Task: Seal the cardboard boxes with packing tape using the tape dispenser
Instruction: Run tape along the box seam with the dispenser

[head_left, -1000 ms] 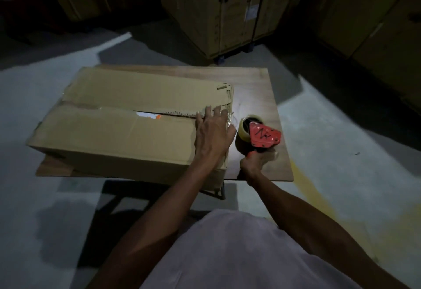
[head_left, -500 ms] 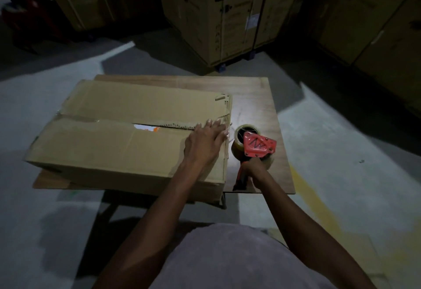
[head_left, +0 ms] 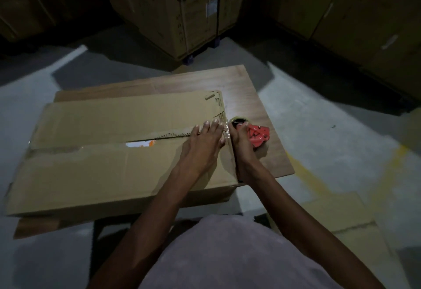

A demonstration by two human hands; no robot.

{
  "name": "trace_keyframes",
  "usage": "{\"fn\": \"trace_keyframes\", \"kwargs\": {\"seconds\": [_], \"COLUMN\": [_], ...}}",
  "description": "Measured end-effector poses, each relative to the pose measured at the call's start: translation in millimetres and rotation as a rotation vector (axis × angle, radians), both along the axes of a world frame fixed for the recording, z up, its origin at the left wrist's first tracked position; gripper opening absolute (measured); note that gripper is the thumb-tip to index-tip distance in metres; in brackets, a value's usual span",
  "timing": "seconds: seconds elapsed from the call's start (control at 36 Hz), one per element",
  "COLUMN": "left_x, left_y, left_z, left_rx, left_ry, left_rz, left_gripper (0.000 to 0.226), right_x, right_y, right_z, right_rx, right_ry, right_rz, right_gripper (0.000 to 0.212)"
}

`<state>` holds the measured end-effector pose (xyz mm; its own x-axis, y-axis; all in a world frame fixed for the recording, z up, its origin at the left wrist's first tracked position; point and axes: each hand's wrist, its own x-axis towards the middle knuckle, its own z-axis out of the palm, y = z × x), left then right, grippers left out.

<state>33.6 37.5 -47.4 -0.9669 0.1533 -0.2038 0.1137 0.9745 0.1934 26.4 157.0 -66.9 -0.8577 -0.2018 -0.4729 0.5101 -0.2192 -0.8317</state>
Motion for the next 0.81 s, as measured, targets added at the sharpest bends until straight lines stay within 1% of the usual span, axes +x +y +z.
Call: {"fn": "trace_keyframes", "kwargs": {"seconds": [0.14, 0.19, 0.25, 0.31, 0.33, 0.36, 0.39, 0.42, 0.47, 0.5, 0.53, 0.58, 0.67, 0.75, 0.81], "left_x": [-6.5, -5.3, -4.8, -4.9, -4.7, -3.5, -1.9, -0.1, 2.3, 2.9, 3.3, 3.5, 3.0, 4.7, 6.6], "left_y": [-12.7, -16.9, -21.0, -25.9, -28.3, -30.0, -31.1, -31.1, -29.0, -27.9, -27.1, -27.2, -28.2, -27.8, -26.6], "left_z": [4.2, 2.1, -2.4, -10.7, -15.5, -20.4, -25.0, -29.0, -34.1, -35.4, -36.2, -37.1, -34.9, -32.3, -31.8], "left_rx": [-0.015, 0.027, 0.065, 0.108, 0.132, 0.148, 0.154, 0.152, 0.143, 0.137, 0.131, 0.127, 0.133, 0.125, 0.125], "left_ry": [-0.014, -0.002, 0.005, 0.023, 0.048, 0.084, 0.123, 0.159, 0.213, 0.224, 0.225, 0.224, 0.23, 0.223, 0.229], "left_rz": [-0.096, -0.118, -0.133, -0.132, -0.127, -0.121, -0.115, -0.106, -0.07, -0.054, -0.049, -0.057, -0.063, -0.068, -0.052], "left_gripper": [0.058, 0.058, 0.058, 0.058, 0.058, 0.057, 0.055, 0.054, 0.053, 0.052, 0.053, 0.053, 0.054, 0.054, 0.053], "right_x": [-12.3, -23.3, -30.5, -32.7, -33.3, -30.8, -28.6, -27.3, -26.9, -29.2, -31.7, -36.0, -40.6, -38.3, -32.9], "right_y": [-10.2, -7.2, -4.8, -3.9, -4.3, -5.4, -9.2, -11.1, -13.8, -14.5, -14.9, -10.8, -11.3, -19.9, -27.3], "right_z": [5.3, 4.5, 7.8, 10.8, 12.7, 17.3, 21.5, 19.0, 13.3, 10.3, 7.1, 7.9, 22.6, 32.7, 34.2], "right_rx": [0.175, 0.193, 0.193, 0.179, 0.154, 0.09, 0.06, 0.066, 0.223, 0.325, 0.415, 0.547, 0.519, 0.567, 0.624], "right_ry": [-0.029, -0.053, -0.12, -0.118, -0.116, -0.145, -0.165, -0.153, -0.12, -0.097, -0.078, -0.103, -0.193, -0.232, -0.192], "right_rz": [-0.018, -0.021, 0.013, 0.049, 0.027, 0.038, 0.038, 0.014, -0.049, -0.127, -0.132, -0.053, 0.113, 0.091, 0.072], "right_gripper": [0.08, 0.077, 0.076, 0.09, 0.1, 0.104, 0.102, 0.094, 0.065, 0.058, 0.059, 0.077, 0.102, 0.111, 0.107]}}
